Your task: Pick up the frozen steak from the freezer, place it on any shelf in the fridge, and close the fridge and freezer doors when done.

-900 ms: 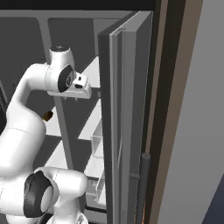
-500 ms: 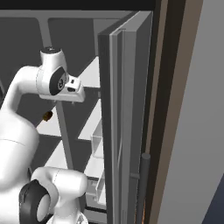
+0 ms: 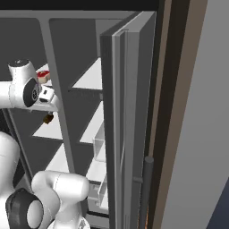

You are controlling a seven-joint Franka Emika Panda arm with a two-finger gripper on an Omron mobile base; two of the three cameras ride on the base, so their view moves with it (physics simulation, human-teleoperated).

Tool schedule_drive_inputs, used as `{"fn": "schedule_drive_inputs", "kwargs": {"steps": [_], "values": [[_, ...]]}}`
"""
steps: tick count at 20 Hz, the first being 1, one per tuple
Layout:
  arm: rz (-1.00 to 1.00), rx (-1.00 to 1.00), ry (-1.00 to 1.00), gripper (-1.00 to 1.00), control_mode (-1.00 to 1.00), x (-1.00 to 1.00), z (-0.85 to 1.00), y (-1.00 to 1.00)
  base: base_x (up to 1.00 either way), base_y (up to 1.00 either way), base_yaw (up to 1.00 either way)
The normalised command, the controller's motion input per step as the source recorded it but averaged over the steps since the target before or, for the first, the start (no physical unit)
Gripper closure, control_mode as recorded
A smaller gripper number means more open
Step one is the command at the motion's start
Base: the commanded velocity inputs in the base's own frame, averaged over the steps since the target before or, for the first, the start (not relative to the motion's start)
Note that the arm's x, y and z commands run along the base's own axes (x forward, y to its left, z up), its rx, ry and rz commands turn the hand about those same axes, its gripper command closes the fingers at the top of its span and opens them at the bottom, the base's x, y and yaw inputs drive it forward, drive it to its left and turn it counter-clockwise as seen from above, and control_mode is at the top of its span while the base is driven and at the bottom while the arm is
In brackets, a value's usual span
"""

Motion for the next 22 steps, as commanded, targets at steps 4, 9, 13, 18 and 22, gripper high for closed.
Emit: {"fn": "schedule_drive_inputs", "kwargs": {"steps": [4,9,13,18,22], "values": [[0.0,0.0,-0.16,-1.0,-1.0,0.04,0.07,0.24,0.0,0.0,0.0],[0.0,-0.01,-0.18,-1.0,-1.0,0.2,0.31,0.4,0.0,0.0,0.0],[0.0,-0.01,-0.13,-1.0,-1.0,0.26,0.41,0.27,0.0,0.0,0.0],[0.0,0.0,-0.08,-1.0,-1.0,0.24,0.33,0.16,0.0,0.0,0.0],[0.0,-0.01,-0.01,-1.0,-1.0,0.36,0.17,0.26,0.0,0.0,0.0]]}}
